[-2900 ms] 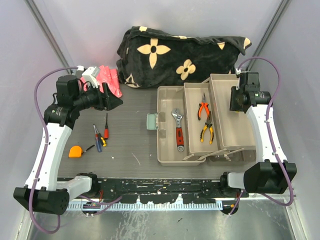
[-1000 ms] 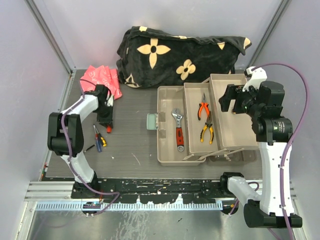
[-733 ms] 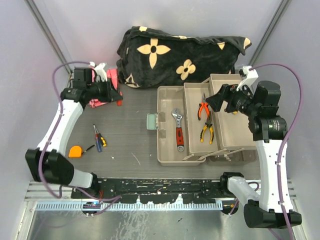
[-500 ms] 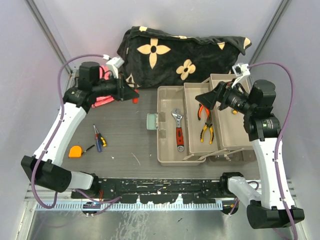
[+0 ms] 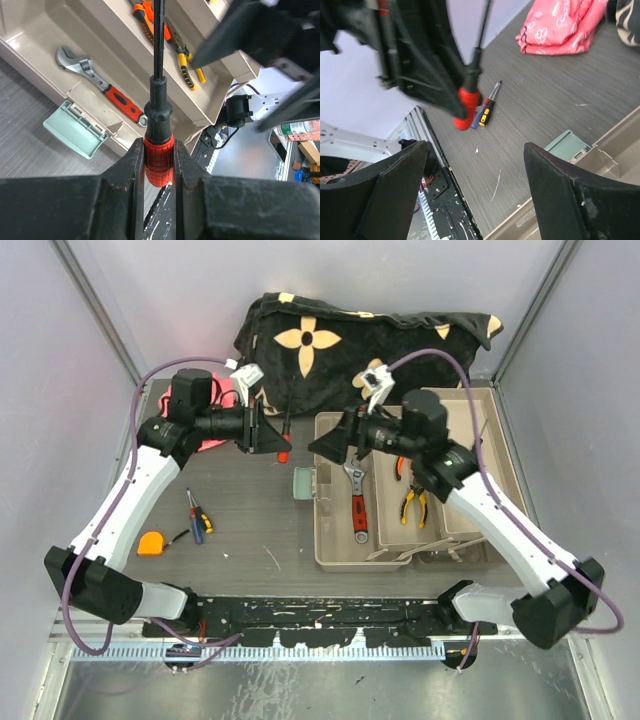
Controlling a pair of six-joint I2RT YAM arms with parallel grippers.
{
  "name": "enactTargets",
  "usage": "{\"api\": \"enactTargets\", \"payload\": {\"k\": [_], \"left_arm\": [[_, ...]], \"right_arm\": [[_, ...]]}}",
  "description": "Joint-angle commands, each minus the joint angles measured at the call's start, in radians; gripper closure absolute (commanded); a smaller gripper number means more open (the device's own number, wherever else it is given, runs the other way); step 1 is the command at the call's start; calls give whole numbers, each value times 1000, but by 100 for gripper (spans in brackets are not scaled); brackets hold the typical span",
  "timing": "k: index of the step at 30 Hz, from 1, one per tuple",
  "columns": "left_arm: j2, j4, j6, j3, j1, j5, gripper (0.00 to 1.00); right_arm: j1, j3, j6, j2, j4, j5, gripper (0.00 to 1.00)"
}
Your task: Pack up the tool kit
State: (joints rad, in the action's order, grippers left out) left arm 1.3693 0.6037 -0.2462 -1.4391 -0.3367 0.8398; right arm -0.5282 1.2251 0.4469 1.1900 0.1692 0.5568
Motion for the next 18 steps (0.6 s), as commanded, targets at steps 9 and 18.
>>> {"api": "enactTargets", "payload": {"k": [9, 18], "left_arm": [[-90, -9, 23, 32, -28, 83, 100], [-76, 4, 41, 24, -44, 85, 100]], "right_arm": [[-76, 24, -2, 115, -262, -170, 17], [-80, 24, 46, 136, -334, -117, 20]]}}
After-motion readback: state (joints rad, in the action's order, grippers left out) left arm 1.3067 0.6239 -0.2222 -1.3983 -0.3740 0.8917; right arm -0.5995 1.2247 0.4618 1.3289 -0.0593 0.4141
